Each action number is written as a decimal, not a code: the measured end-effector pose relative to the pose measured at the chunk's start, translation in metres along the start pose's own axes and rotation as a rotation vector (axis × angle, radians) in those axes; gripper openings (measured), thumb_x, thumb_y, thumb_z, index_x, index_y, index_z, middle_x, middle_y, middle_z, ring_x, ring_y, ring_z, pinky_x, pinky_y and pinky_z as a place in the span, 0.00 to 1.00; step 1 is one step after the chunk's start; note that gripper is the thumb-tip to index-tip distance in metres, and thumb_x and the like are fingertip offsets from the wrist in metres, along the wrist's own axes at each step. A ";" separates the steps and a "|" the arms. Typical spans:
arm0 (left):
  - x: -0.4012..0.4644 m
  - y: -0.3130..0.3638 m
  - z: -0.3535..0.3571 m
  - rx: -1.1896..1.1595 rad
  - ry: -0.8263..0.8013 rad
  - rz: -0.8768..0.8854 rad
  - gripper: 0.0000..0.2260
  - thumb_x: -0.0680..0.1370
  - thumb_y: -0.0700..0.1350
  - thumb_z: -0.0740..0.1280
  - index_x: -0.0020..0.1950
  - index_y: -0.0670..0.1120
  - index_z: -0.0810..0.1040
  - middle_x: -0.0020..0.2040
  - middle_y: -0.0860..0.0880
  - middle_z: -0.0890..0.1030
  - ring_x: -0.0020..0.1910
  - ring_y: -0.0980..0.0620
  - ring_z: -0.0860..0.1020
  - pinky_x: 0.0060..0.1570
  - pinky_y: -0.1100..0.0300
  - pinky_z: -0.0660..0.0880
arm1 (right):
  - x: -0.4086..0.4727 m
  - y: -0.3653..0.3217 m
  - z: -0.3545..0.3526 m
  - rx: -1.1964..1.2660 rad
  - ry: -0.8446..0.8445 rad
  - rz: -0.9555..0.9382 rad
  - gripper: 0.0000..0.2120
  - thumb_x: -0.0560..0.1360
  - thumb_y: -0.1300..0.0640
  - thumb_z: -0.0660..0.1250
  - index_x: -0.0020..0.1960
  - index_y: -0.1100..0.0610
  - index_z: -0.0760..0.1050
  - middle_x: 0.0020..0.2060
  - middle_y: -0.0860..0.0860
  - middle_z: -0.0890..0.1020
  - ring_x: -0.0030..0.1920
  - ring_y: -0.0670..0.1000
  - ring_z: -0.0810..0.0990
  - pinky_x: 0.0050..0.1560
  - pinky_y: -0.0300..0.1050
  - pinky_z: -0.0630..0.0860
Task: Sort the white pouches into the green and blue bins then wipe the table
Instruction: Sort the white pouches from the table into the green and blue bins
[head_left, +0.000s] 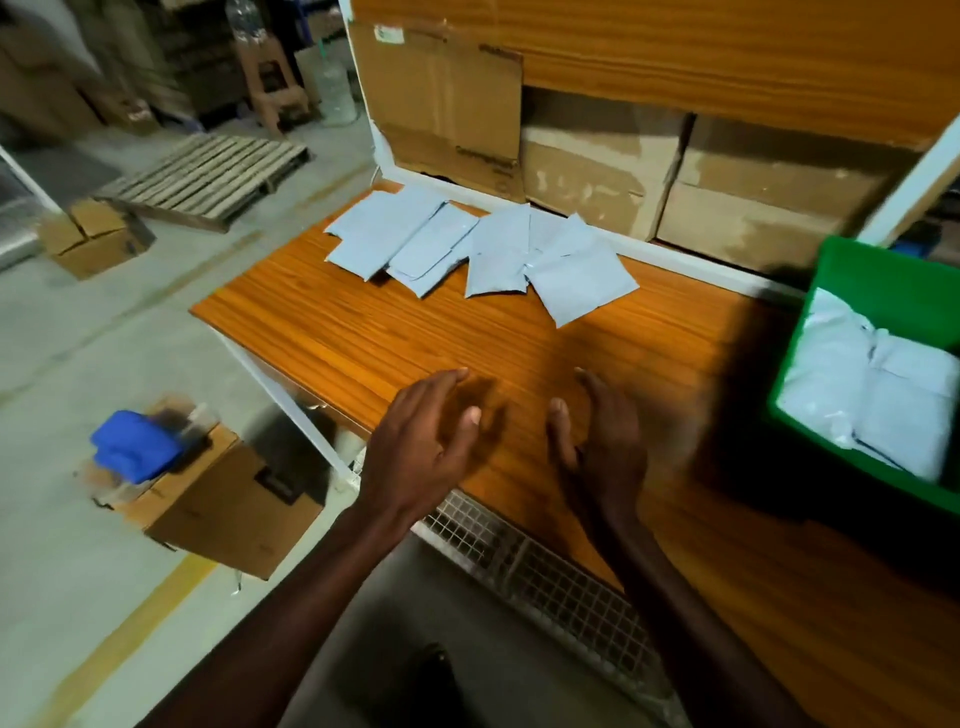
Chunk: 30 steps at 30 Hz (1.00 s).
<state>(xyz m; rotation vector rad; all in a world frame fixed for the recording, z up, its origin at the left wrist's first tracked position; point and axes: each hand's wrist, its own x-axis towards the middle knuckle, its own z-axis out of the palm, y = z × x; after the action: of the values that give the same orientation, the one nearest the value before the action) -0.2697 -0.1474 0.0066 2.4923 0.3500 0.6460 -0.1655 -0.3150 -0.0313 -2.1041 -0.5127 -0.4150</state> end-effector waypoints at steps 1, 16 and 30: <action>0.011 -0.013 -0.005 0.006 -0.015 0.005 0.20 0.81 0.55 0.61 0.72 0.52 0.70 0.68 0.52 0.75 0.64 0.61 0.68 0.56 0.65 0.65 | 0.007 -0.006 0.016 -0.014 -0.004 0.012 0.24 0.79 0.44 0.60 0.68 0.58 0.74 0.63 0.58 0.79 0.62 0.57 0.78 0.58 0.54 0.77; 0.245 -0.185 -0.010 0.158 -0.161 0.141 0.25 0.81 0.61 0.56 0.77 0.54 0.64 0.78 0.49 0.65 0.77 0.48 0.61 0.72 0.52 0.61 | 0.190 -0.019 0.210 -0.227 -0.074 0.005 0.28 0.80 0.41 0.60 0.74 0.54 0.68 0.75 0.57 0.69 0.74 0.59 0.68 0.72 0.58 0.66; 0.383 -0.303 0.049 0.424 -0.454 0.248 0.30 0.79 0.70 0.47 0.79 0.63 0.49 0.82 0.53 0.47 0.80 0.43 0.43 0.72 0.31 0.46 | 0.264 0.029 0.295 -0.766 -0.390 0.120 0.31 0.81 0.38 0.44 0.81 0.47 0.52 0.82 0.57 0.46 0.80 0.65 0.42 0.77 0.65 0.46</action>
<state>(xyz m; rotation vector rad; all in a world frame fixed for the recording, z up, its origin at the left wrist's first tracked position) 0.0480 0.2220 -0.0560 3.0188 0.0011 0.0780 0.1050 -0.0294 -0.0849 -2.9704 -0.4881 -0.1280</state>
